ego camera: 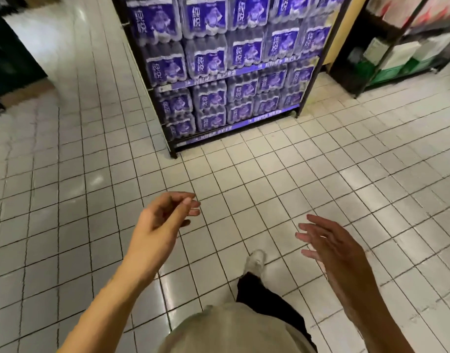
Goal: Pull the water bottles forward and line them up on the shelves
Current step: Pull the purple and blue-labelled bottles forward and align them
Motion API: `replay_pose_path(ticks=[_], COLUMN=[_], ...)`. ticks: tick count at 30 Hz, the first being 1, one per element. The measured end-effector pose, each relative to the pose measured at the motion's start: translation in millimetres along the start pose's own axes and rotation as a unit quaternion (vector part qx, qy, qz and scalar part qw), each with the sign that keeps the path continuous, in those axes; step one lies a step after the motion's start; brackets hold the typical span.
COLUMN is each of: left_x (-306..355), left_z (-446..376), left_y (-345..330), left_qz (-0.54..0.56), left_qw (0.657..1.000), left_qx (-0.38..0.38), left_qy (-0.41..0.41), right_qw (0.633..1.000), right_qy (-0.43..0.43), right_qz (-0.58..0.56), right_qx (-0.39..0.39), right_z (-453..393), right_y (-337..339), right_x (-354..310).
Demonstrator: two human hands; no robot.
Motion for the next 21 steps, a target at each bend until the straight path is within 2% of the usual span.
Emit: replay_pose_path(ticks=[5, 10, 17, 21], left_x=[3.0, 19.9, 39.4, 34.2], left_z=[-125.1, -237.2, -344.6, -417.7], left_y=[1.2, 16.1, 62.9, 80.9], left_qz=[0.005, 0.006, 0.079, 0.094], left_qw=[1.000, 0.999, 0.985, 0.982], left_qx=[0.009, 0.053, 0.153, 0.166], left_qy=[0.001, 0.009, -0.002, 0.003], right_qw=[1.000, 0.996, 0.986, 0.985], right_qy=[0.018, 0.033, 0.049, 0.048], right_qz=[0.011, 0.041, 0.069, 0.075], right_qx=[-0.011, -0.066, -0.141, -0.151], right_z=[-129.5, -278.3, -451.6, -536.0], right_y=[33.0, 59.4, 54.7, 50.6], right_x=[-4.1, -50.8, -116.8, -128.9])
Point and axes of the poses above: each hand's wrist, its own z-axis away from the middle knuckle, its own y-axis out of the back of the hand, x = y × z, the point moved 10 cm from there along -z, towards the middle knuckle, and after that the axes turned 14 degrees about -x, right-handed, at the moved point
